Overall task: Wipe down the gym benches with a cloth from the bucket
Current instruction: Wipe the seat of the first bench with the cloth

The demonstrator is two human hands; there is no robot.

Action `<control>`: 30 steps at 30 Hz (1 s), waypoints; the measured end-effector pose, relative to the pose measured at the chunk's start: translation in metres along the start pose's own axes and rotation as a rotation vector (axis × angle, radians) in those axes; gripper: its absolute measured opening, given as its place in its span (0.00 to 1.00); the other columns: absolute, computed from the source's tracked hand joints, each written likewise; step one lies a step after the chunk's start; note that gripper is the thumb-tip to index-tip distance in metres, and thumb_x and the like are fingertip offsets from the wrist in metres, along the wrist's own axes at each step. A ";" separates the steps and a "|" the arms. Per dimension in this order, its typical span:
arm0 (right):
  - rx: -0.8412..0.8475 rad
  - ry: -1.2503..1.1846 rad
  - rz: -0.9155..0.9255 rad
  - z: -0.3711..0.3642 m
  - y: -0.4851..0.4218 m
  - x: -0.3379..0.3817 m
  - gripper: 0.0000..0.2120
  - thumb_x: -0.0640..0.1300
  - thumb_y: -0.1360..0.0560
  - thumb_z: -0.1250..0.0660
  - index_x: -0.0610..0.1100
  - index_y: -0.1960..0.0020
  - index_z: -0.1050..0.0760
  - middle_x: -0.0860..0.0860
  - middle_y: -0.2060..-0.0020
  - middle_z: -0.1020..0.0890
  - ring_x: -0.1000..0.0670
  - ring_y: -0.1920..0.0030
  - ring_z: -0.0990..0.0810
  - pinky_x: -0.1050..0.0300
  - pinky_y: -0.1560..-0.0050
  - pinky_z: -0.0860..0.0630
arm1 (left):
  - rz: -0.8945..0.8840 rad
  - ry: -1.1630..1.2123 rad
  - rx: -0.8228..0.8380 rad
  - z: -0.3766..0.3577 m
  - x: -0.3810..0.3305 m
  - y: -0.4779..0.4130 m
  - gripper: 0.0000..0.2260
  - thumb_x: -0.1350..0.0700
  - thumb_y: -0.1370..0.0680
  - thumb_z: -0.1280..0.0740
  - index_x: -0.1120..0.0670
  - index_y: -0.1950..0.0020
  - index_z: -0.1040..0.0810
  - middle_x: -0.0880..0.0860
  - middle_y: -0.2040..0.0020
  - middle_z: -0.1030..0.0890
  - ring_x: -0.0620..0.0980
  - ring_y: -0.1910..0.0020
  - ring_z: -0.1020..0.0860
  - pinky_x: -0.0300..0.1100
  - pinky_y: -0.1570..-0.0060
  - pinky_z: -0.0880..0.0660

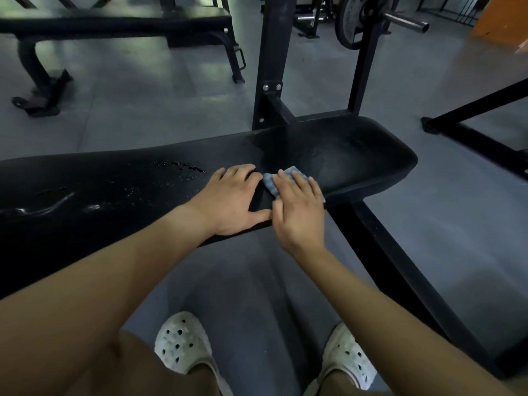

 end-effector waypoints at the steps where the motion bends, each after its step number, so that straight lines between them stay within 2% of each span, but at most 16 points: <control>1: 0.028 0.005 0.069 0.002 0.000 -0.002 0.25 0.45 0.23 0.45 0.43 0.29 0.26 0.48 0.30 0.24 0.47 0.26 0.31 0.49 0.22 0.44 | 0.005 0.004 0.004 0.000 0.001 0.002 0.40 0.28 0.22 0.42 0.53 0.19 0.41 0.55 0.18 0.43 0.55 0.19 0.44 0.57 0.20 0.47; 3: 0.048 0.051 0.165 0.009 -0.005 -0.019 0.25 0.45 0.25 0.44 0.42 0.29 0.26 0.47 0.31 0.23 0.46 0.28 0.29 0.51 0.25 0.42 | 0.011 0.000 0.009 -0.001 0.003 0.006 0.41 0.27 0.22 0.42 0.53 0.19 0.41 0.55 0.18 0.41 0.55 0.19 0.43 0.57 0.20 0.46; 4: 0.032 0.068 0.145 0.015 -0.011 -0.033 0.25 0.45 0.25 0.43 0.42 0.30 0.26 0.45 0.32 0.22 0.45 0.29 0.28 0.51 0.26 0.41 | 0.009 -0.010 0.009 -0.002 0.004 0.007 0.41 0.27 0.22 0.42 0.53 0.19 0.41 0.55 0.19 0.41 0.55 0.19 0.42 0.57 0.20 0.46; 8: -0.067 0.063 -0.188 0.030 -0.024 -0.072 0.22 0.45 0.21 0.46 0.45 0.30 0.25 0.47 0.31 0.23 0.48 0.27 0.31 0.50 0.22 0.45 | 0.005 -0.006 -0.003 -0.006 0.011 0.014 0.41 0.27 0.22 0.43 0.54 0.18 0.41 0.55 0.19 0.40 0.54 0.19 0.43 0.57 0.20 0.46; 10: -0.058 0.080 -0.225 0.022 -0.024 -0.061 0.23 0.46 0.21 0.47 0.45 0.30 0.25 0.48 0.30 0.23 0.47 0.26 0.32 0.49 0.21 0.46 | 0.000 -0.007 -0.010 -0.007 0.011 0.014 0.41 0.27 0.22 0.43 0.55 0.19 0.40 0.55 0.19 0.40 0.54 0.19 0.42 0.56 0.20 0.46; 12: 0.005 0.087 -0.134 0.012 -0.023 -0.036 0.25 0.47 0.22 0.48 0.45 0.29 0.26 0.47 0.29 0.24 0.47 0.26 0.32 0.48 0.21 0.45 | -0.004 -0.009 -0.023 -0.006 0.010 0.012 0.42 0.27 0.22 0.42 0.56 0.20 0.39 0.55 0.20 0.38 0.55 0.20 0.40 0.55 0.20 0.45; 16: 0.243 0.073 0.136 0.000 -0.018 -0.001 0.32 0.51 0.24 0.55 0.44 0.23 0.32 0.48 0.25 0.30 0.48 0.22 0.38 0.50 0.21 0.48 | -0.014 -0.013 -0.053 -0.004 0.007 0.007 0.41 0.27 0.24 0.40 0.56 0.23 0.35 0.55 0.24 0.31 0.55 0.24 0.33 0.54 0.22 0.40; 19: 0.366 0.099 0.172 -0.002 -0.036 -0.014 0.30 0.50 0.22 0.53 0.47 0.21 0.37 0.51 0.21 0.35 0.50 0.20 0.42 0.50 0.21 0.48 | -0.010 -0.008 -0.056 -0.005 0.009 0.007 0.41 0.27 0.24 0.41 0.56 0.22 0.37 0.55 0.24 0.31 0.55 0.24 0.34 0.54 0.22 0.41; 24: 0.351 0.135 -0.033 -0.008 -0.068 -0.026 0.25 0.45 0.17 0.49 0.47 0.20 0.38 0.49 0.20 0.38 0.47 0.20 0.45 0.46 0.21 0.50 | 0.000 0.025 -0.046 -0.004 0.011 0.013 0.42 0.28 0.23 0.39 0.55 0.19 0.41 0.54 0.20 0.36 0.52 0.21 0.39 0.54 0.19 0.47; 26: 0.347 0.127 -0.008 -0.015 -0.059 -0.010 0.25 0.46 0.18 0.49 0.48 0.20 0.39 0.50 0.20 0.39 0.47 0.19 0.46 0.46 0.21 0.51 | -0.002 0.038 -0.050 -0.004 0.012 0.013 0.42 0.28 0.23 0.39 0.55 0.20 0.41 0.54 0.20 0.35 0.52 0.21 0.38 0.54 0.19 0.46; 30: 0.314 0.051 0.176 -0.010 -0.024 0.011 0.31 0.51 0.22 0.56 0.48 0.21 0.36 0.52 0.22 0.34 0.51 0.20 0.43 0.50 0.20 0.51 | -0.010 0.073 -0.071 -0.002 0.010 0.014 0.40 0.28 0.23 0.38 0.53 0.21 0.39 0.53 0.22 0.33 0.51 0.22 0.36 0.55 0.20 0.45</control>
Point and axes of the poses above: each hand's wrist, its own y-axis away from the middle knuckle, its own z-axis out of the back of the hand, x = y × z, the point moved 7 cm from there along -y, towards the middle knuckle
